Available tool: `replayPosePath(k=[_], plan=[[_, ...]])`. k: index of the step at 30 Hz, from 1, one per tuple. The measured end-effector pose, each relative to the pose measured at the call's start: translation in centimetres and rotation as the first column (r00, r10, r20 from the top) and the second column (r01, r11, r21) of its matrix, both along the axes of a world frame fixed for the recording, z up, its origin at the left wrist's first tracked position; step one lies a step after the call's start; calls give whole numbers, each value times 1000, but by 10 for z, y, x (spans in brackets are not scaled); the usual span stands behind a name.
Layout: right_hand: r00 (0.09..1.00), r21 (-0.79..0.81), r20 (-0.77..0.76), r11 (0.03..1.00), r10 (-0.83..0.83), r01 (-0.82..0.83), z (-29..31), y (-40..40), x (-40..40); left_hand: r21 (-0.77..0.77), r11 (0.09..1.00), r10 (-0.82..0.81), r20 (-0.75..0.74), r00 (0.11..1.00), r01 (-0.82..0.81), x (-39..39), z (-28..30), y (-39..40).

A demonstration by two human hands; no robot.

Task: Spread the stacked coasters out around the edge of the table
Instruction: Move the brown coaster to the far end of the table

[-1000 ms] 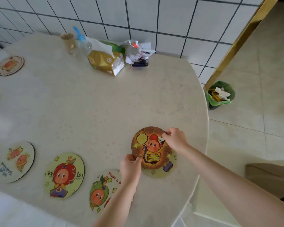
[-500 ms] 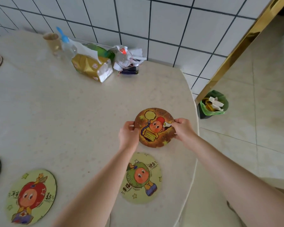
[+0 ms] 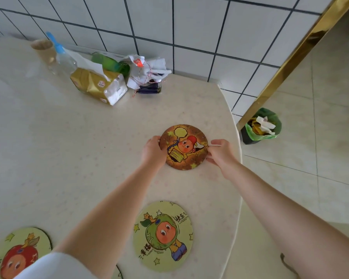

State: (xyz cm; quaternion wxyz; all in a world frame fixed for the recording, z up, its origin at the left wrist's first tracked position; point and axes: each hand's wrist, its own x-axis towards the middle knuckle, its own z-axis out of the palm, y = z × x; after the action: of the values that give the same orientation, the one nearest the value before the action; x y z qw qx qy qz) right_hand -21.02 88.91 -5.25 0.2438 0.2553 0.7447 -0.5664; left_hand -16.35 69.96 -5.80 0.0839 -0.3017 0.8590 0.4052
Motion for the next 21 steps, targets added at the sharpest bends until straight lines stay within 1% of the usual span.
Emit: replayPosePath(k=[3, 7, 9, 12, 16, 21], plan=[[998, -24, 27, 998, -53, 54, -4, 2, 5, -69, 997, -37, -20, 999, 35, 0, -5, -1], [998, -1, 53, 999, -43, 43, -9, 0, 5, -62, 998, -20, -10, 1000, 20, -5, -4, -9], [1000, 56, 4, 998, 0, 0, -11, -2, -1, -36, 999, -4, -7, 1000, 4, -2, -4, -10], [990, 191, -99, 978, 105, -85, -9, -6, -13, 51, 997, 62, -18, 998, -61, 9, -7, -7], [974, 285, -140, 950, 177, -132, -5, -13, -30, 143, 977, 168, -57, 984, -158, 25, -9, 3], [977, 335, -130, 935, 168, -117, -10, -13, -31, 98, 984, 157, -93, 983, -148, 22, -9, 3]])
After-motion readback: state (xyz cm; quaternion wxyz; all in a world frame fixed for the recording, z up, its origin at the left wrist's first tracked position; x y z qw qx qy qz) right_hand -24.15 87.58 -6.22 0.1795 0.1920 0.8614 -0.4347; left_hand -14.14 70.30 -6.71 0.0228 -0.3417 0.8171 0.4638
